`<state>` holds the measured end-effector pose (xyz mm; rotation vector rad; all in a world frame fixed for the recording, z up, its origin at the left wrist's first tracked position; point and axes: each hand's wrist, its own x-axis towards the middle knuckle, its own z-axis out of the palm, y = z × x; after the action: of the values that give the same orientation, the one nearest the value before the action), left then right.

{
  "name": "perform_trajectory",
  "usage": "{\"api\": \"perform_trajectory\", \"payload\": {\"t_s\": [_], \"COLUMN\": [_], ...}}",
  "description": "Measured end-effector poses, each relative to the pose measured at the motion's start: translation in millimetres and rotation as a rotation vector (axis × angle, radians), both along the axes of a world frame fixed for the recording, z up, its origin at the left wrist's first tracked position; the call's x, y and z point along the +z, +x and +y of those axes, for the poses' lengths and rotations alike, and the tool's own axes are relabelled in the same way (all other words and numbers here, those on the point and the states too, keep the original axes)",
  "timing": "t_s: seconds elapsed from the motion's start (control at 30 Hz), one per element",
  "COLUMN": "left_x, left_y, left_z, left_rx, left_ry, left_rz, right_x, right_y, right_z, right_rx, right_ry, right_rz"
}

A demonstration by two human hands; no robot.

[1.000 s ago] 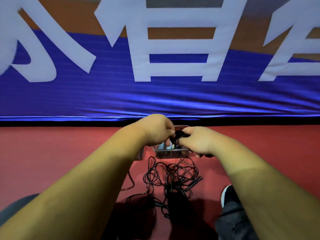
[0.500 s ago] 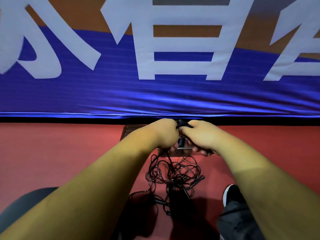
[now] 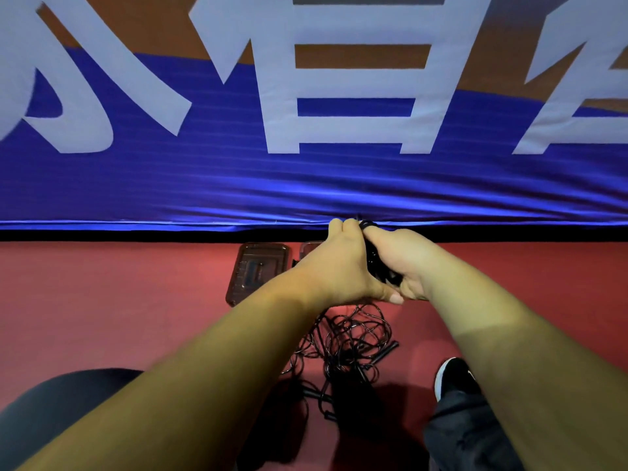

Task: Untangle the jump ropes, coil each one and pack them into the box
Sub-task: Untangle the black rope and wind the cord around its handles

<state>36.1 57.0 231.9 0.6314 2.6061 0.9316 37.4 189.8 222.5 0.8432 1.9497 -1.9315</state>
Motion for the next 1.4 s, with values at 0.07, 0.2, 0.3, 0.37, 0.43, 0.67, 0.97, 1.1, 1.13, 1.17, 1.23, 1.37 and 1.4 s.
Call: {"api": "perform_trajectory", "payload": {"t_s": [0.07,0.2,0.3,0.37,0.43,0.67,0.97,1.1,1.13,1.17,1.23,1.37,1.4], "left_x": [-2.0,-1.8,-3.7,-5.1,-5.2,0.6,-2.2,-2.9,-2.5,-2.6,-3.7,-6.7,-7.2], "left_y": [-2.3,-2.6,-1.0,-1.6,-4.0,-5.5,-4.7,-6.8,-7.0,-7.7,-7.8,-7.0,-8.0], "left_z": [-0.7,-2.0,-3.0,-3.8,-3.3,-7.0,-3.4,-1.4,-1.2,-1.7,-1.7,-0.3,0.0], "left_rx": [0.001,-0.001,-0.005,0.009,0.019,0.001,0.015,-0.107,-0.122,-0.129,-0.131,-0.056,-0.041], "left_ry": [0.026,0.038,0.044,0.080,0.107,0.104,0.127,0.080,0.071,0.066,0.050,0.020,0.016], "left_rz": [0.055,0.129,0.163,0.160,0.177,0.278,0.310,0.188,0.158,0.143,0.144,0.203,0.218], "right_x": [1.2,4.9,5.7,5.2,5.0,8.8,16.6,19.0,17.8,16.7,15.9,13.9,10.8], "right_y": [-1.2,-0.1,1.8,2.0,0.4,0.2,-1.0,-3.4,-3.4,-2.5,-0.6,0.2,-1.5], "right_z": [0.6,5.3,6.9,7.0,8.4,8.2,13.2,11.8,11.2,10.3,12.4,10.0,9.4], "right_rx": [-0.015,-0.043,-0.046,-0.048,-0.046,-0.022,0.009,-0.065,-0.080,-0.083,-0.082,-0.042,-0.052], "right_ry": [-0.002,-0.033,0.000,0.021,0.034,-0.068,-0.152,-0.131,-0.120,-0.113,-0.098,0.022,0.048], "right_rz": [0.014,0.005,-0.006,-0.009,0.006,0.068,0.019,-0.021,-0.030,-0.031,-0.029,-0.014,-0.001]}}
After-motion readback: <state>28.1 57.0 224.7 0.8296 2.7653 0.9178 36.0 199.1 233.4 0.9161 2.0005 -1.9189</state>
